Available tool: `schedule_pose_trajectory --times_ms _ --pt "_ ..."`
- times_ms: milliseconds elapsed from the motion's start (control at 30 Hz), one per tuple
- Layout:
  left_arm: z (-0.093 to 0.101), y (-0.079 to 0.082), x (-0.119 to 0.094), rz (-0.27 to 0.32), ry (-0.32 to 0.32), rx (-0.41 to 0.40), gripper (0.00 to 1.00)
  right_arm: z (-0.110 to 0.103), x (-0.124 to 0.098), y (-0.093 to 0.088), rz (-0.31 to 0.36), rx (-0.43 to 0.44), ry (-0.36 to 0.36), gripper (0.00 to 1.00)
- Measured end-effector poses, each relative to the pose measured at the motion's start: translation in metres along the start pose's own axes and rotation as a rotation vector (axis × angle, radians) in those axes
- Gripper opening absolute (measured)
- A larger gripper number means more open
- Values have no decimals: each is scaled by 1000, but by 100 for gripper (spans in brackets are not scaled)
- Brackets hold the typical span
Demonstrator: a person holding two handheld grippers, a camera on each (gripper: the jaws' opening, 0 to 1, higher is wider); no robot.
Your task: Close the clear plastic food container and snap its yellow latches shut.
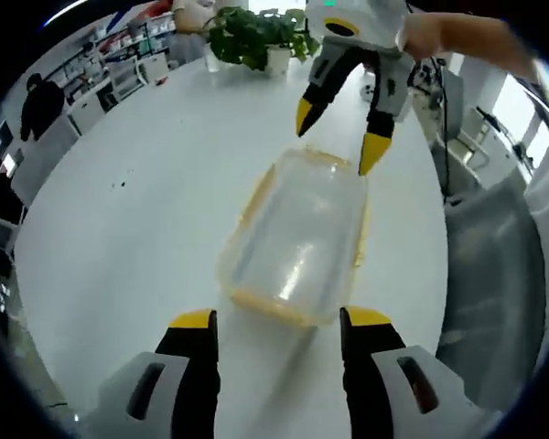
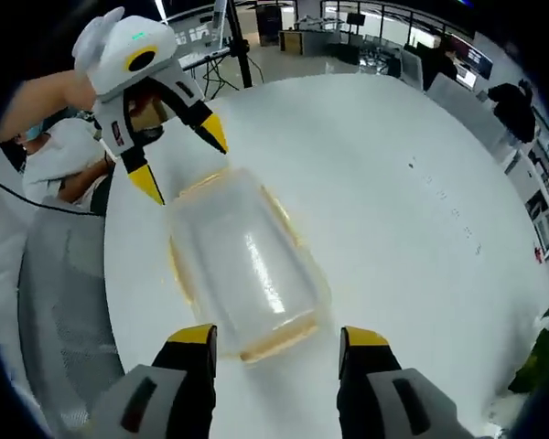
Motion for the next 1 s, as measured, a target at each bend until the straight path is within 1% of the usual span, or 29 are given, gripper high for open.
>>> schedule_pose_trajectory --times_ms 33,67,100,167,200,267,333,367,400,433,467,500,633,667,700,767,800,833,900,1000 --pt "-1 0 0 5 2 -18 53 1 -1 -1 -2 44 -12 48" --pt "-2 0 -1 5 15 -50 53 0 -1 1 9 59 0 48" --pt "-2 0 -1 11 15 -70 54 0 -1 1 8 69 1 49" --pt "-1 1 -1 22 3 -90 55 2 -1 0 -2 75 -27 48" --pt "-1 -1 1 13 -2 -112 56 3 -1 1 5 87 -40 48" --pt "0 -3 2 2 -5 -139 54 4 -1 0 4 135 -52 48" --pt "2 -2 3 21 -10 -184 56 4 0 -1 0 156 -57 47" --pt "3 -2 3 23 -11 -202 57 4 1 -1 -4 171 -51 47" --pt "3 -2 3 28 -9 -214 58 2 1 -1 8 195 -45 48" --pt "5 -2 4 31 -15 -235 59 2 2 -2 2 220 -42 48" --pt "5 -2 4 34 -18 -259 59 2 3 -3 -5 224 -41 47" --pt "4 -2 5 37 -20 -293 59 2 3 -3 1 228 -39 48" --pt "3 -4 6 22 -11 -355 56 -3 8 -6 -9 268 -11 49" --pt "3 -4 7 22 -18 -390 56 -4 8 -6 -6 276 -9 50" --pt "3 -5 7 25 -22 -404 56 -4 8 -6 -2 281 -6 50" --pt "5 -5 10 36 -61 -462 57 -5 9 -6 -1 301 -1 49" --pt "6 -5 11 40 -81 -510 57 -4 9 -6 3 313 0 49" --pt "5 -6 11 43 -91 -538 56 -4 9 -6 6 319 0 49" --pt "4 -8 13 53 -95 -575 53 -5 10 -6 10 331 4 49" --pt "3 -12 17 50 -98 -612 49 -6 10 -6 17 351 9 49"
Point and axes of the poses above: the point that each gripper's makers call its tool centre point, and the gripper's own axes: x roughly forward along the fingers, z roughly to its right, y roughly out of its top, the point moved 7 cm from there along -x, roughly backward along the fingers, and after that the axes turned 10 degrees about -z, right-handed, at the moved point
